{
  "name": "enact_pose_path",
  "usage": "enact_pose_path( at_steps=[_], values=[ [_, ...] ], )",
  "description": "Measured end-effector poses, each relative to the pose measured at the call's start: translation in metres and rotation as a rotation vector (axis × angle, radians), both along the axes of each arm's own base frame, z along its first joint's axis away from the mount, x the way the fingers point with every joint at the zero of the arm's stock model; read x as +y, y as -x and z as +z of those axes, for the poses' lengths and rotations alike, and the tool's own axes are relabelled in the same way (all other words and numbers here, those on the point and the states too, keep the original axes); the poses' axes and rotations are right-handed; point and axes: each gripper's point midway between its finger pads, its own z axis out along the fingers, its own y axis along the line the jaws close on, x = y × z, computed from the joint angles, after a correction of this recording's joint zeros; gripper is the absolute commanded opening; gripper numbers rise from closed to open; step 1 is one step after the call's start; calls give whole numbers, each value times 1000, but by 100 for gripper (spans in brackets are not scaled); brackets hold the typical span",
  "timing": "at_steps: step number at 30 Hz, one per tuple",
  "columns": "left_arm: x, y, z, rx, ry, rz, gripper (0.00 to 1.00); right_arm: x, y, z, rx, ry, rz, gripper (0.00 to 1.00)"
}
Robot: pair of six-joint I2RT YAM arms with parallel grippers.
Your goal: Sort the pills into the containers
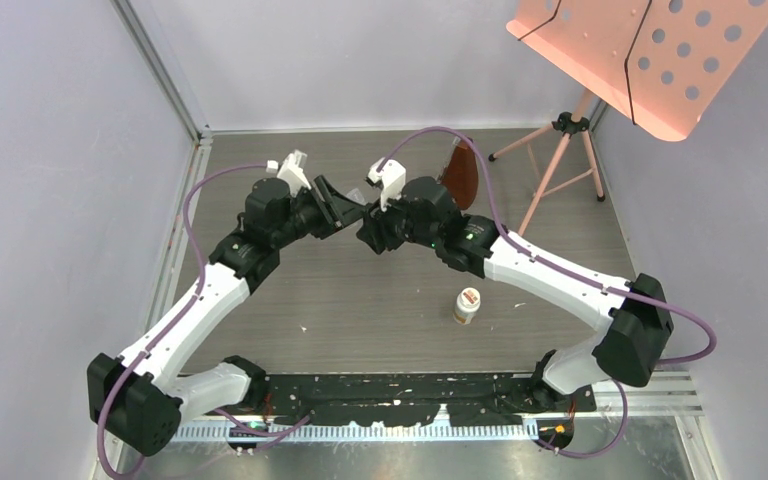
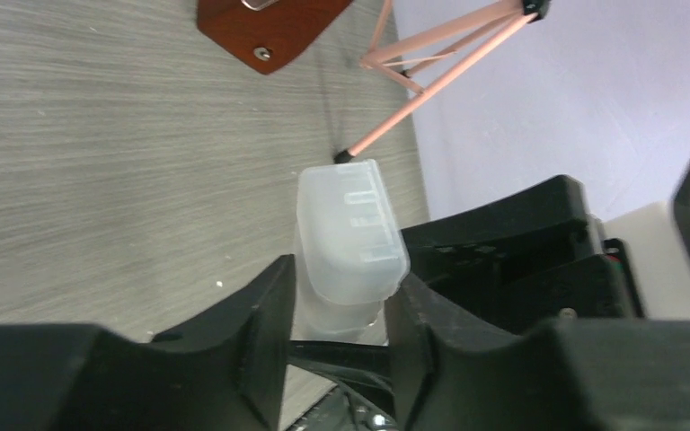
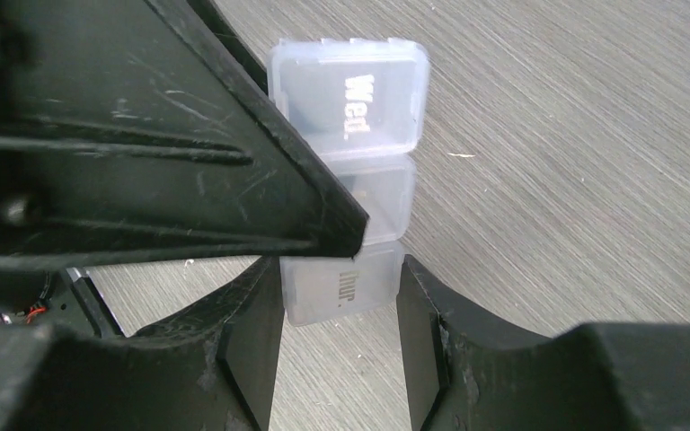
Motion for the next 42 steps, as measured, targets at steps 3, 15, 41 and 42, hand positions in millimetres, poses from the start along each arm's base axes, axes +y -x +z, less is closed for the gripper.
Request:
enact_pose_path(
  at_steps=[3, 15, 41, 42],
  values=[
    [3, -1, -5, 9, -14, 15, 15, 0, -1, 2, 1, 3, -6, 26],
    [6, 1, -10, -96, -159, -75, 0, -10, 4, 1, 39, 13, -31, 87],
    [-4, 24, 19, -282, -159, -363, 0, -41, 55, 57, 124, -246, -6, 80],
    [-3, 23, 18, -265, -162, -347, 0, -35, 55, 53, 130, -234, -5, 80]
  ],
)
